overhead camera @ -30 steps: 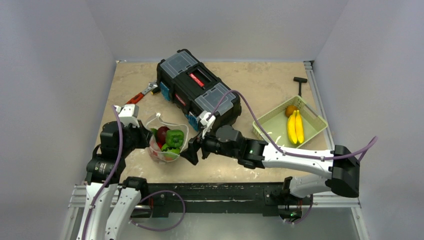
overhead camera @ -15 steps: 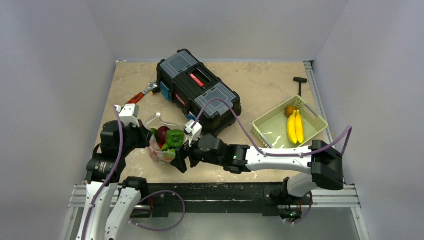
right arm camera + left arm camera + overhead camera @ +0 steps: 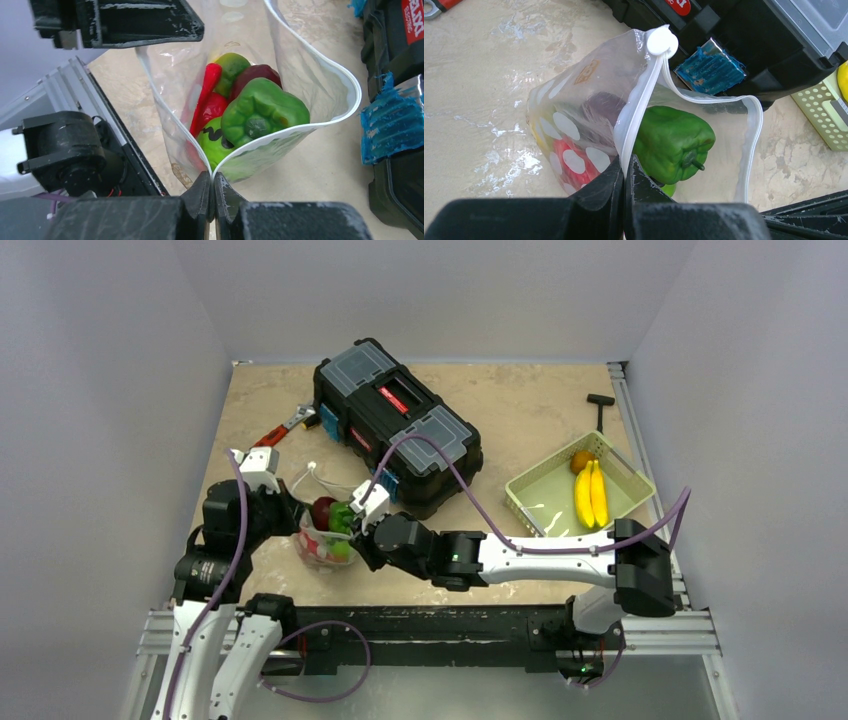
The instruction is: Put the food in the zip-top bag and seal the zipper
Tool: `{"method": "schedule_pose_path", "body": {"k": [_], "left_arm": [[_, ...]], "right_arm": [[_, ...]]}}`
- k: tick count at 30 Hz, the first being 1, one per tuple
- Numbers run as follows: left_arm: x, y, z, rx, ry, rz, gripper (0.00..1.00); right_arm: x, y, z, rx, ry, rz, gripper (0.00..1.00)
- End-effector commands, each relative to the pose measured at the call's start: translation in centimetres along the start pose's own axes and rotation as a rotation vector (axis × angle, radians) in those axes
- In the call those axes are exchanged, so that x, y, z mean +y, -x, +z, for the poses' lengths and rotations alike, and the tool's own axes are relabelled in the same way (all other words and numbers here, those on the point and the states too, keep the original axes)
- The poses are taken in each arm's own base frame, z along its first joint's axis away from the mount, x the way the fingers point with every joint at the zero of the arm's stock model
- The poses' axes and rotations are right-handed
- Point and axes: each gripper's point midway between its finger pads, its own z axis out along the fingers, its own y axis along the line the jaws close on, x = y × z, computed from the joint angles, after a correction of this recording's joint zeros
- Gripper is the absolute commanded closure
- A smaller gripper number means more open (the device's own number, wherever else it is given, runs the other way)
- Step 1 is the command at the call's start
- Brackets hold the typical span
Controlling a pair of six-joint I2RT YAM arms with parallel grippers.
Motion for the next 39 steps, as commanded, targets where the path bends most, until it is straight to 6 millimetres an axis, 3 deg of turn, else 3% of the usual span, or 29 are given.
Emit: {"method": "schedule_pose_path", "body": {"k": [1, 7, 10, 12, 15, 17, 21, 23, 26, 29, 31, 36, 39], "left_arm": [[-0.3, 1.3, 0.0, -0.038, -0.006, -0.005, 1.0], [-0.8, 1.1, 0.4, -0.015, -0.034, -0.002, 1.0], [-2.4, 0.9, 0.5, -0.007, -0.131, 0.021, 1.0], [-4.0, 0.9, 0.5, -0.007, -0.234, 0.048, 1.0], [-6.1, 0.7, 0.3, 0.006, -0.371, 0.084, 1.0], [-7.2, 0.4, 0.1, 0.026, -0.447, 0.102, 1.0], [-8.4, -0.8, -0.2, 0.107, -0.541, 0.119, 1.0], [-8.9, -1.1, -0.3, 0.134, -0.574, 0.117, 1.0], [-9.9, -1.3, -0.6, 0.153, -0.631, 0.114, 1.0], [-10.0, -1.6, -0.3, 0.17, -0.625, 0.112, 1.0], [-9.9, -1.9, 0.0, 0.186, -0.617, 0.109, 1.0], [-9.7, -2.1, 0.3, 0.172, -0.602, 0.113, 1.0], [-9.4, -2.1, 0.5, 0.161, -0.576, 0.129, 1.0]], "right_arm": [[2.5, 2.3, -1.8, -0.079, 0.159, -0.049, 1.0], [7.6, 2.5, -3.1, -0.096, 0.444, -0.054, 0.97], [10.3, 1.9, -3.9, -0.051, 0.602, -0.089, 0.71], [11.7, 1.4, -5.2, -0.005, 0.71, -0.131, 0.62], [11.6, 2.0, -7.6, -0.024, 0.757, -0.138, 0.48], [10.4, 2.7, -8.7, -0.054, 0.717, -0.153, 0.4], [6.2, 4.8, -10.9, -0.132, 0.529, -0.159, 0.29], [3.0, 5.6, -11.3, -0.182, 0.384, -0.157, 0.27], [-3.6, 6.1, -11.4, -0.275, 0.086, -0.171, 0.15], [-8.6, 5.9, -10.3, -0.287, 0.006, -0.208, 0.17], [-10.7, 5.4, -9.4, -0.285, 0.047, -0.225, 0.19], [-10.2, 3.9, -8.6, -0.4, 0.189, -0.511, 0.24], [-9.9, 4.6, -7.4, -0.412, 0.197, -0.559, 0.29]]}}
